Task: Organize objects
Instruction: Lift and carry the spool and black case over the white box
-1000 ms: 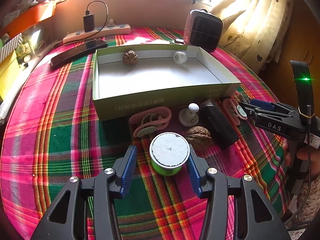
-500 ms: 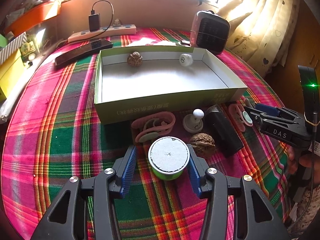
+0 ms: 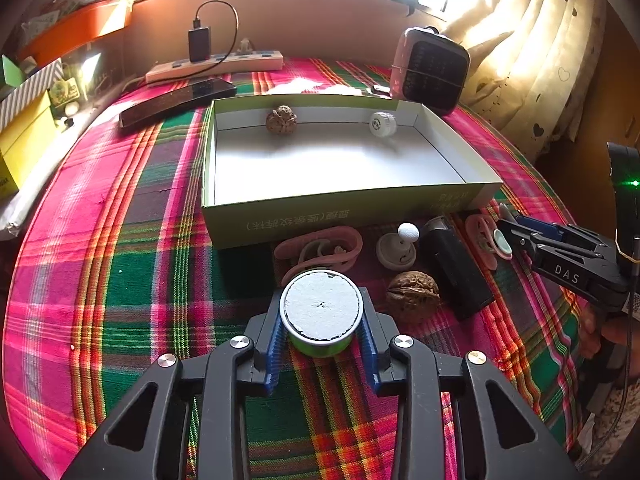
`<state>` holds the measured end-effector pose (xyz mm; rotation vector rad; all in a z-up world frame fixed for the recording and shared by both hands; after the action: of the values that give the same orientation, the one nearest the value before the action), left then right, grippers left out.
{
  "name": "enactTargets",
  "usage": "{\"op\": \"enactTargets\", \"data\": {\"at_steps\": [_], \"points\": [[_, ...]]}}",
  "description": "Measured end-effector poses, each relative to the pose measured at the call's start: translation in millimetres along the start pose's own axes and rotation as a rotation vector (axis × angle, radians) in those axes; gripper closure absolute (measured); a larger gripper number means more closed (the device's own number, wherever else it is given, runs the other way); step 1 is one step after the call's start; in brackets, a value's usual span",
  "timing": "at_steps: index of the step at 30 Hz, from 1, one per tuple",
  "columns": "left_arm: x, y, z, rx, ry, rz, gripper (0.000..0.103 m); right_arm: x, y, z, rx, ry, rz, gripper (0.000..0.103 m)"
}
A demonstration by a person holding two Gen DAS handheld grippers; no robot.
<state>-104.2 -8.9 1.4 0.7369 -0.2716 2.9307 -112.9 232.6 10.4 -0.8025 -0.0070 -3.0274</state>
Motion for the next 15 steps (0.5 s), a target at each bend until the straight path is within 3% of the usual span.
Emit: {"op": "enactTargets", "data": {"at_steps": [15], "points": [[-0.4,0.2,0.0,0.0,-0.001,0.0,0.073,0.2,-0.6,0.2,0.0,-0.001,-0.003,0.064]]}}
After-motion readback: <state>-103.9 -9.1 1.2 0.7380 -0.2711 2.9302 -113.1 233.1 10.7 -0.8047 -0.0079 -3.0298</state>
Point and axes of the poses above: each gripper's, at about its wrist camera, not at the fingertips, and z roughly against the way its jaws point, y to its left, x to its top, the point moved 1 cm from there along -z, roughly the way its jaws point, and after that the axes turned 9 degrees about y, right-handed, at the moved point
